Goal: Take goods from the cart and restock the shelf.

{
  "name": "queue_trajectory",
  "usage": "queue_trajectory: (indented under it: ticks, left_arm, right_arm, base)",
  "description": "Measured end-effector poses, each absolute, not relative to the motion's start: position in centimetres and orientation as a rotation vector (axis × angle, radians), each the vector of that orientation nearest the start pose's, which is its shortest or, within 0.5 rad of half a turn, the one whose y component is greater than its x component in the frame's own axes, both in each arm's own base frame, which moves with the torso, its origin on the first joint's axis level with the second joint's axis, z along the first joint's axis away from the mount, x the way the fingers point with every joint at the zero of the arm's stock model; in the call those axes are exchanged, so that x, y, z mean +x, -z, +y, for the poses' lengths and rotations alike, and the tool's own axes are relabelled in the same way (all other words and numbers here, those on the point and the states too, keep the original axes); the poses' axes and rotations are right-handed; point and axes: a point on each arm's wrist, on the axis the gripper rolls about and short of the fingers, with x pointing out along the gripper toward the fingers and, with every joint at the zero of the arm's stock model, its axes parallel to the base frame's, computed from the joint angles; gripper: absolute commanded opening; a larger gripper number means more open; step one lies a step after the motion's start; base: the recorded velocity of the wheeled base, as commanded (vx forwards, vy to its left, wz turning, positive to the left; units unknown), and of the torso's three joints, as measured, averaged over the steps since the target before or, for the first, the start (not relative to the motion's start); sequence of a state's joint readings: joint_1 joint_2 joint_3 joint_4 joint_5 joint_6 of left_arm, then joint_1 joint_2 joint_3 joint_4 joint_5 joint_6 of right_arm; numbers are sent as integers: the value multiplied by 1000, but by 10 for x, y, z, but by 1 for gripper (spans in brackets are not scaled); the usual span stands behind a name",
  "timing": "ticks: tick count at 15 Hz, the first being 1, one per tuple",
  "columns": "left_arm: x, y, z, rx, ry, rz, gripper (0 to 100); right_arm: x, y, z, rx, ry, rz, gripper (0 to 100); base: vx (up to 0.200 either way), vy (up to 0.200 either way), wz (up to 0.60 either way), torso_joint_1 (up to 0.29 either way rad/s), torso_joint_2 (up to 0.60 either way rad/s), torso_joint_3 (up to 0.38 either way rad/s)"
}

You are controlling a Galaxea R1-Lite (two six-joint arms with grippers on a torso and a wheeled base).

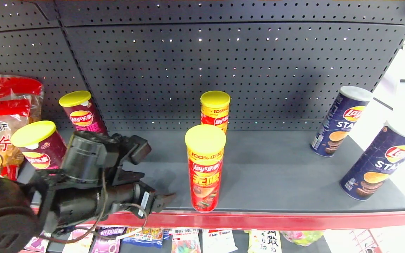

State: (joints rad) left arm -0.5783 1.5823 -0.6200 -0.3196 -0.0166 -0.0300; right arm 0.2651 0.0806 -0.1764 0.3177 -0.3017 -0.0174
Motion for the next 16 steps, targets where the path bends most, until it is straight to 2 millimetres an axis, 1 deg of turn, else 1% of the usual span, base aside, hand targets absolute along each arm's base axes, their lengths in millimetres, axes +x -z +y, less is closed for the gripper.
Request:
queue_trajectory:
  ticks: [3,4,6,7,8,10,11,12,13,14,16]
  left_arm:
    - [163,-163,-106,129,560,544,100]
    - [146,-172,-92,121,544,516,100]
    - [105,-186,-60,104,489,486,100]
    - [83,-188,-44,97,457,483,100]
    - [57,-185,-28,95,421,498,100]
    - [5,-171,0,77,298,530,100]
    - [-13,-164,7,49,222,519,100]
    - [-29,-158,11,15,134,489,100]
    - [-38,-154,12,-15,55,463,100]
    - [-42,-150,10,-39,-5,433,100]
    - [-34,-139,8,-64,-47,302,100]
  right_arm:
    - [-31,-93,-14,-96,-15,211,100]
    - [-31,-93,-14,-120,-35,207,100]
    - [-33,-98,-15,-149,-34,192,100]
    - [-33,-103,-15,-148,-14,193,100]
    - [-33,-108,-13,-146,24,201,100]
    - [-29,-115,-8,-133,124,239,100]
    - [-28,-114,-6,-125,137,254,100]
    - [-29,-109,-4,-118,105,258,100]
    - [-30,-104,-2,-105,44,244,100]
    - [-31,-100,-1,-93,6,201,100]
    - [-28,-98,0,-77,5,29,100]
  base:
    - [0,0,0,0,0,0]
    - [0,0,0,0,0,0]
    - [0,0,0,0,0,0]
    - [0,0,0,0,0,0]
    - [0,0,0,0,0,0]
    - [0,0,0,0,0,0]
    - [0,0,0,0,0,0]
    - [0,0,0,0,0,0]
    - [0,0,0,0,0,0]
    - [0,0,0,0,0,0]
    - [0,0,0,0,0,0]
